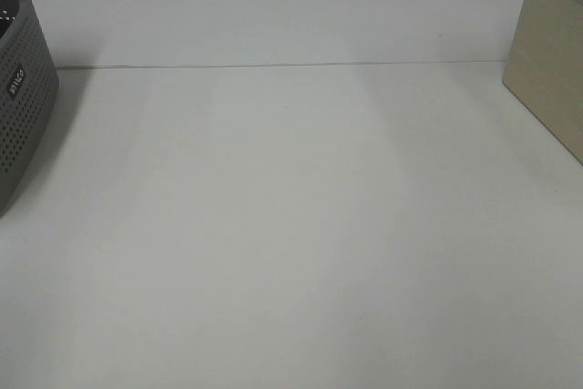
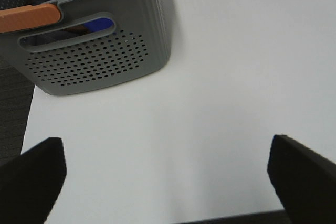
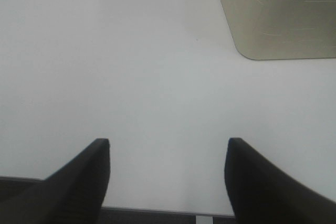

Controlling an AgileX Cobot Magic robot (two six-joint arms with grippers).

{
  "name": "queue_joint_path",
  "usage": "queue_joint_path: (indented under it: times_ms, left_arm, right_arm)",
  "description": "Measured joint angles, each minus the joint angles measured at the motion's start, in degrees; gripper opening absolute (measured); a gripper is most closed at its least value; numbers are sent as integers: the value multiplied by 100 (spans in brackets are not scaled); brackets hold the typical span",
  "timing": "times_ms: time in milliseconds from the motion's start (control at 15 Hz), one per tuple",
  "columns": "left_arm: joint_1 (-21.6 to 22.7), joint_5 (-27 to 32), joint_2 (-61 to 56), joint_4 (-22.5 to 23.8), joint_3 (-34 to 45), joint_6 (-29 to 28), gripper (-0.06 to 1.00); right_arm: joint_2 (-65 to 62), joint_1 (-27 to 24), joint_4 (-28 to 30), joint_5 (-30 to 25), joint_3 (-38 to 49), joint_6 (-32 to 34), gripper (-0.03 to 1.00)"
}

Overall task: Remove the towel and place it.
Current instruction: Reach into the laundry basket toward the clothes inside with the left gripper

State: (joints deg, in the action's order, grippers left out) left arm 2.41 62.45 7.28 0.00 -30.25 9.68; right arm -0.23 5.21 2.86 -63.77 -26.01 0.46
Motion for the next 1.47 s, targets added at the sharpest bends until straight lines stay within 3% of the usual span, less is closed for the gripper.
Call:
queue_joint_path:
  times_ms: [200,467,600,667,800,1000,1200,1467]
  left_arm:
    - [0,424,808,-126,-625,808,99]
    - [0,699,2974,-1770,-2613,3335,99]
    - [0,705,4051,-1925,-3375,3896,99]
    - [0,705,4320,-1816,-3592,3999,99]
    - [0,716,5243,-1100,-4429,4314,99]
    - [0,710,6572,0,-5563,5346,97]
    - [178,705,7443,1003,-5953,5506,97]
    - [945,630,8308,1054,-6085,5896,97]
  right_arm:
    - [0,0,0,0,0,0,63]
    - [0,0,0,0,0,0,63]
    - [0,0,0,0,0,0,63]
    - [0,0,0,0,0,0,63]
    - [0,0,0,0,0,0,63]
    - [0,0,0,0,0,0,63]
    - [0,0,0,0,0,0,63]
    - [0,0,0,0,0,0,63]
